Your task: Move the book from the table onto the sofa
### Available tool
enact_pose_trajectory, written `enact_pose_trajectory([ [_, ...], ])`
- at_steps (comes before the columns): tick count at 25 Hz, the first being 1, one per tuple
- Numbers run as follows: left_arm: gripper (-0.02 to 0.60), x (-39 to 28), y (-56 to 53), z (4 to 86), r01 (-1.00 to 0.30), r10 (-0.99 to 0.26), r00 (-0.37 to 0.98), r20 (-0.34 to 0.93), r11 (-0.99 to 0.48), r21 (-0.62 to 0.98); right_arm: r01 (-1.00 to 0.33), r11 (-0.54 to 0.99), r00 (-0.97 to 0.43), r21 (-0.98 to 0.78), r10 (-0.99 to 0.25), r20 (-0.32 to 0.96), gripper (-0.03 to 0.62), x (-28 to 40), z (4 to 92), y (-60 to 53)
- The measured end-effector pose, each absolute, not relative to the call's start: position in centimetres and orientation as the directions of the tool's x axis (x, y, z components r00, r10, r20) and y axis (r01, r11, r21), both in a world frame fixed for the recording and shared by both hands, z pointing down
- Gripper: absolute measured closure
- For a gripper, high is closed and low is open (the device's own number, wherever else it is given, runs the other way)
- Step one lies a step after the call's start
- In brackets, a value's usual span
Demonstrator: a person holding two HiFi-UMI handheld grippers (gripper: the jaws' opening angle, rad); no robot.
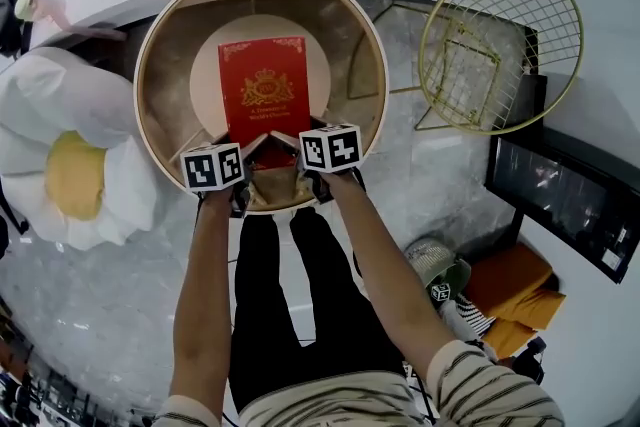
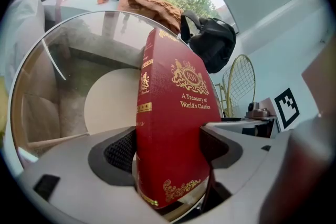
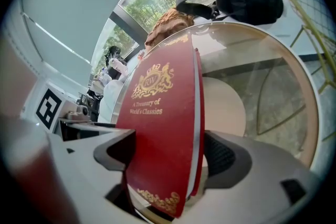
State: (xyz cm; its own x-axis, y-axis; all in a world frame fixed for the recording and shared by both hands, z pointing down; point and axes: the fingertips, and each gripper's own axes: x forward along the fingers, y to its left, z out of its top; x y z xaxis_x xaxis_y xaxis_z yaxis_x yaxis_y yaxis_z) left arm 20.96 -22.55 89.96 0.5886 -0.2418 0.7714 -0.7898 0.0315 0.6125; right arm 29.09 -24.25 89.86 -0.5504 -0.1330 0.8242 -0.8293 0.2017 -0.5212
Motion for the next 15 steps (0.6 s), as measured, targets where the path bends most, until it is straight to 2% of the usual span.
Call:
enact_pose_trajectory([
  [15, 0.222, 20.78, -21.8, 89.58, -0.806, -0.236, 0.561, 0.794, 0.066, 0.589, -0.83, 0.217, -0.544, -0.514, -0.108, 0.832, 0.22, 28.97, 89.51, -23.58],
])
